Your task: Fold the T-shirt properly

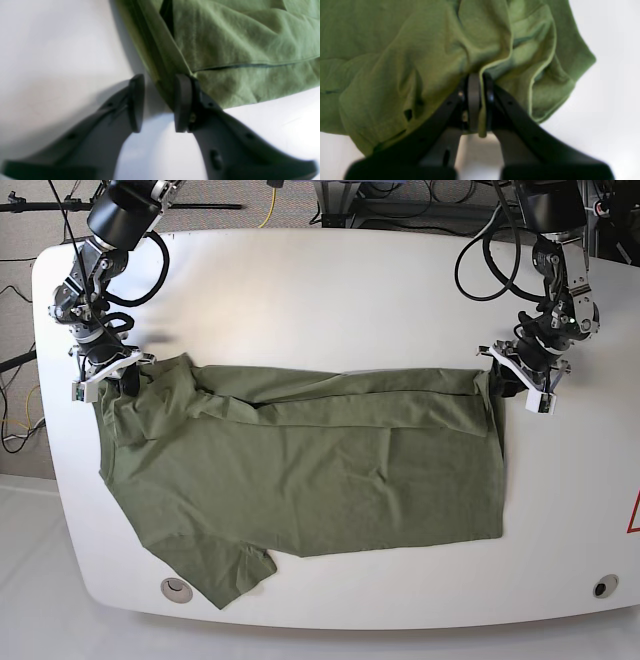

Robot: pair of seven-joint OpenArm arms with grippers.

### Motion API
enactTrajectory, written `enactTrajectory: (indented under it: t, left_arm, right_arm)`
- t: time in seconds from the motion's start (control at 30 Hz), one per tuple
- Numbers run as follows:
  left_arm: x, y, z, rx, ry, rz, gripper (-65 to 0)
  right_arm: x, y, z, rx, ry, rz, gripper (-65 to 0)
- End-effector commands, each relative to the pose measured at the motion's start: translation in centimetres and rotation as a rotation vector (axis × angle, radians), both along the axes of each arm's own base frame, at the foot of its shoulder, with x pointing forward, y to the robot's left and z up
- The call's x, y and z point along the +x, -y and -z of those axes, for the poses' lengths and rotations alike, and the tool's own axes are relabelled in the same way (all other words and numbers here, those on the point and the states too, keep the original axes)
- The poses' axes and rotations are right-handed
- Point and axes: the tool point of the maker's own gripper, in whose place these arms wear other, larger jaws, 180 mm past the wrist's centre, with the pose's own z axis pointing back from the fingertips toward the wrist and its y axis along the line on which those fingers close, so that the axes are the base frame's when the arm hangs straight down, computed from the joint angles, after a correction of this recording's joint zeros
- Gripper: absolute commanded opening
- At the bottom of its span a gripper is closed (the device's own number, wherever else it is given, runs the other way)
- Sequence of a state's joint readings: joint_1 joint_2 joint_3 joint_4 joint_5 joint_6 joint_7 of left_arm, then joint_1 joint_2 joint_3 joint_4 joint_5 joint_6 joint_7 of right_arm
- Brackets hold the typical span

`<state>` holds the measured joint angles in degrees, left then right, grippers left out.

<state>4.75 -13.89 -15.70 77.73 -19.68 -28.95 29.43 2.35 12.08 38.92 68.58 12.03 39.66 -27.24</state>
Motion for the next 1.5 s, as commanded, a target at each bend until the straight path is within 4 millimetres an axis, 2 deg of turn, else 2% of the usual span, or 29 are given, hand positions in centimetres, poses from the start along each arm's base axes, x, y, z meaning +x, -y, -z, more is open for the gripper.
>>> enactTrajectory:
  t: [0.0,0.07,0.23,0.4,0.5,0.57,0.7,0.77,0.83,1.1,1.17,1.23,1.43,1.47]
  left_arm:
    - [0.1,-0.5,-0.6,0.018,0.012,0.006,-62.1]
    - [-0.1,-0.4,-0.6,0.02,0.012,0.009,-65.0]
    - [-0.1,-0.4,-0.6,0.023,0.009,0.012,-65.0]
    - [0.5,-0.4,-1.3,0.024,0.035,0.012,-64.4]
    - [0.8,-0.4,-2.0,0.028,0.055,0.014,-60.8]
    - [0.6,-0.1,-3.1,0.043,0.084,0.029,-56.2]
    - [0.5,0.3,-4.1,0.055,0.103,0.046,-53.2]
    - [0.2,0.5,-4.2,0.059,0.1,0.053,-52.2]
    - [-0.5,0.7,-3.8,0.062,0.094,0.058,-44.8]
    - [-1.4,0.7,-3.2,0.067,0.075,0.062,-33.1]
    - [-2.8,0.5,-2.5,0.071,0.062,0.063,-33.4]
    - [-3.6,0.5,-2.2,0.074,0.051,0.074,-40.4]
    - [-5.5,0.1,-1.1,0.086,0.013,0.081,-64.0]
    - [-6.0,-0.4,-1.0,0.095,0.005,0.072,-65.0]
  right_arm:
    - [0.5,0.6,-1.5,-0.023,0.04,-0.005,-64.6]
    - [0.5,0.5,-1.7,-0.026,0.044,-0.006,-64.6]
    - [0.5,0.7,-2.6,-0.051,0.062,-0.013,-63.1]
    - [0.6,0.8,-3.2,-0.062,0.075,-0.016,-55.8]
    - [0.5,0.8,-3.2,-0.065,0.071,-0.018,-53.2]
    - [0.3,0.7,-2.6,-0.06,0.055,-0.019,-54.1]
    - [0.2,0.6,-2.1,-0.051,0.043,-0.018,-59.9]
    - [0.1,0.6,-1.9,-0.049,0.038,-0.019,-62.3]
    - [0.2,0.5,-1.9,-0.05,0.025,-0.025,-63.9]
    - [-0.9,0.1,-1.7,-0.067,-0.003,-0.042,-61.7]
    - [-3.7,-1.0,-2.1,-0.131,-0.05,-0.085,-61.9]
    - [-5.0,-1.8,-2.2,-0.152,-0.065,-0.105,-61.9]
    - [-7.4,-3.1,-2.6,-0.182,-0.087,-0.135,-62.4]
    - [-7.2,-2.8,-3.1,-0.194,-0.069,-0.126,-62.4]
